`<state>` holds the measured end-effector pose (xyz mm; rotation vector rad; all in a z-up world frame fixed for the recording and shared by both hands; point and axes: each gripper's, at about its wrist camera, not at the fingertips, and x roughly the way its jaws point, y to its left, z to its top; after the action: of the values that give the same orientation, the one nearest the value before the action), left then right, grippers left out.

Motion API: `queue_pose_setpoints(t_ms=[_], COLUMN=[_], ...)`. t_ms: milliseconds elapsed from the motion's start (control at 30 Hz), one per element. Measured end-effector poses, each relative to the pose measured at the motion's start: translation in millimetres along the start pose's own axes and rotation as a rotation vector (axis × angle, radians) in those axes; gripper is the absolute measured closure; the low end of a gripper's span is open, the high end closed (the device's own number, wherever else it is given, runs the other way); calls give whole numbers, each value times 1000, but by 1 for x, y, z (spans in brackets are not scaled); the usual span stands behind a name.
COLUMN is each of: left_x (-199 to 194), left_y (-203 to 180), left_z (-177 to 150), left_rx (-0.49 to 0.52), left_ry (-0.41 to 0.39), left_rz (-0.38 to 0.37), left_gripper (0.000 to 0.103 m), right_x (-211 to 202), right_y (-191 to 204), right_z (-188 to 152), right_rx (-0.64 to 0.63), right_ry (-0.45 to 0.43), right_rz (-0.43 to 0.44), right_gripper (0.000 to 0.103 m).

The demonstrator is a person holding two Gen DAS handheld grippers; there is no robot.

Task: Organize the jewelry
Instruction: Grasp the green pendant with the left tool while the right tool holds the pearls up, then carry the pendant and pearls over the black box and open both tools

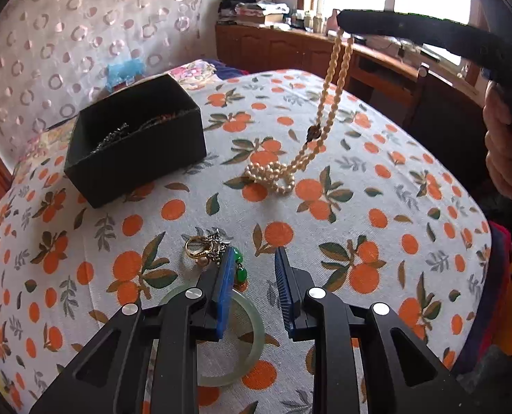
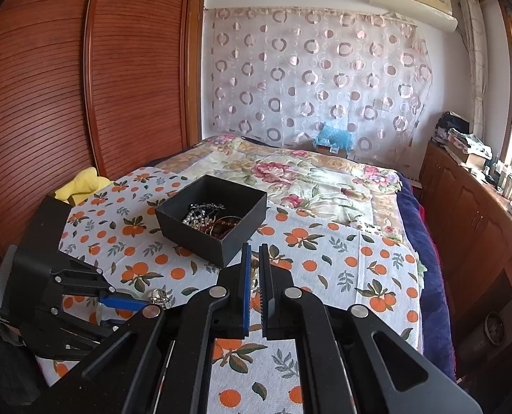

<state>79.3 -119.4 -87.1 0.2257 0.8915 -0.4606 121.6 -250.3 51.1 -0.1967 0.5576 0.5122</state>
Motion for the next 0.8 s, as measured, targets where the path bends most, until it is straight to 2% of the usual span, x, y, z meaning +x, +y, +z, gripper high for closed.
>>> queue_pose_setpoints(t_ms=[200, 233, 300, 367, 667, 800], left_x=[16, 17, 19, 17, -47, -70], left_y=[6, 6, 7, 8, 21, 30], left_z=[3, 4, 6, 7, 28, 39], left_rx=[-17, -17, -12, -15, -49, -58], left_ry=[22, 20, 18, 9, -154, -208], left_rz=[6, 9, 21, 18, -22, -15], left_gripper=[81, 83, 98, 99, 99, 99], right_x=[1, 1, 2, 4, 0, -1], right_y=[1, 1, 3, 5, 11, 15], right_z=[0, -1, -1, -1, 7, 11], right_rx=[-1, -2, -4, -7, -15, -20], right_ry=[1, 2, 5, 6, -8, -18], right_rz=[2, 1, 2, 3, 4, 10], right_gripper=[98, 98, 98, 98, 98, 98])
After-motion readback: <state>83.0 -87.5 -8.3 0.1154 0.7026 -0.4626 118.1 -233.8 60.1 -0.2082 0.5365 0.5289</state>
